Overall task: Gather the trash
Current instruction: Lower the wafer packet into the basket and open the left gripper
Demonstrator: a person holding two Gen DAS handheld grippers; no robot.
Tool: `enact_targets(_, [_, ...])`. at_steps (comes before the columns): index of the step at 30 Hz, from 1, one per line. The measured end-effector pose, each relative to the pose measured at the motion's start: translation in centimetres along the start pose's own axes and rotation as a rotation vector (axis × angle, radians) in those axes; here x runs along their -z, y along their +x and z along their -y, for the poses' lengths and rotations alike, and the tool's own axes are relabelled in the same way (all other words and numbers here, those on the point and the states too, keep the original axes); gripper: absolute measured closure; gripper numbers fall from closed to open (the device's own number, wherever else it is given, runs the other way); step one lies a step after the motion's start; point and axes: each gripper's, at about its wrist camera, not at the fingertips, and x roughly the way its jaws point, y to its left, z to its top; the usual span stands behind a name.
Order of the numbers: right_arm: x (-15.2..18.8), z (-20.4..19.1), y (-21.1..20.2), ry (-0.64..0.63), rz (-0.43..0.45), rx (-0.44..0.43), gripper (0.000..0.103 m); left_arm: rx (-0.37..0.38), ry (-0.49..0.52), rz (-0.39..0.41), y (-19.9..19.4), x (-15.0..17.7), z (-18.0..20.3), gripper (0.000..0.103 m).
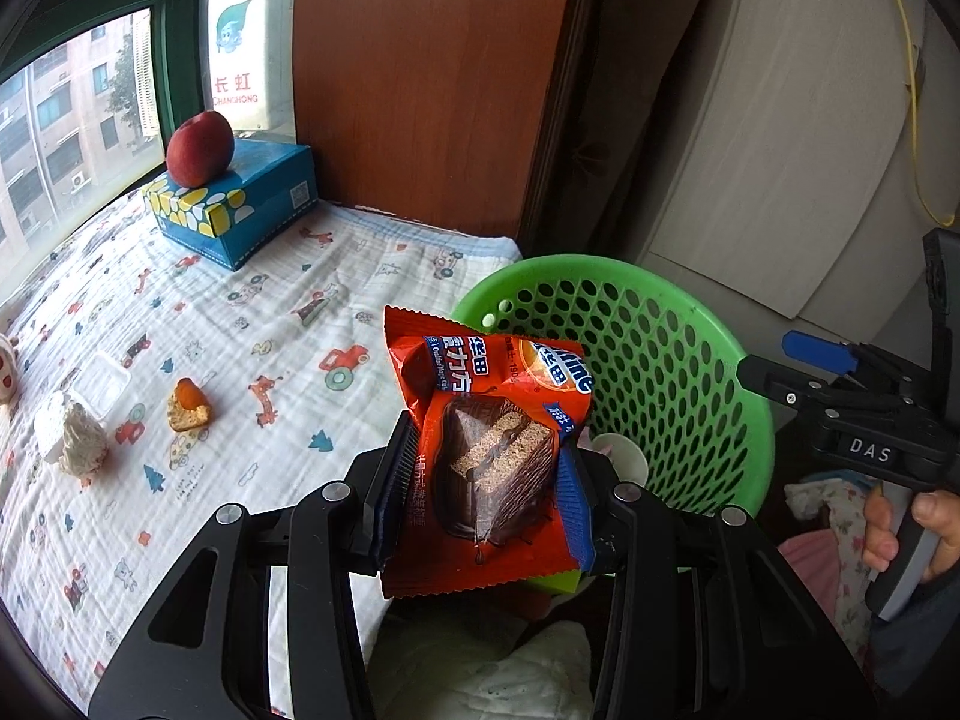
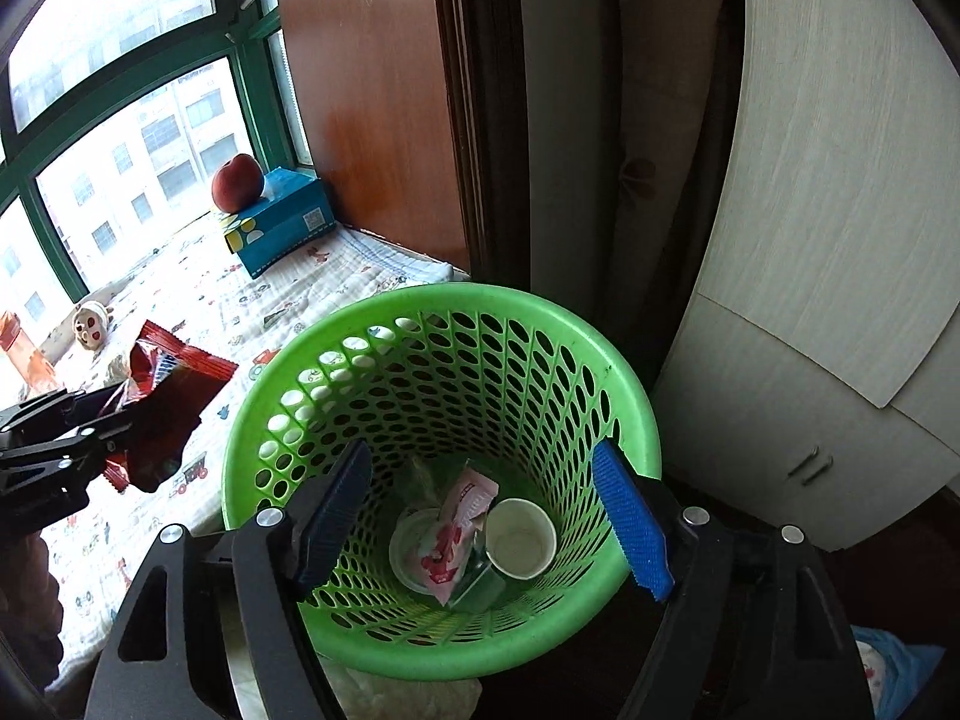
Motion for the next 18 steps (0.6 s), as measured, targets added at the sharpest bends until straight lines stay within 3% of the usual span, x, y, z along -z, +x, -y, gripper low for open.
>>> enact_targets(10, [0.4,0.8,-1.9,0.033,0.037,-0.026,0.029,0.058,0.03,-0.011,1.5,-0.1,2.7,0.053])
enact_targets(18, [0.6,0.6,-2.4,0.036,0.041,-0.042,0.029,0.09,0.006,-0.019,1.9,0.2,3.0,0.038])
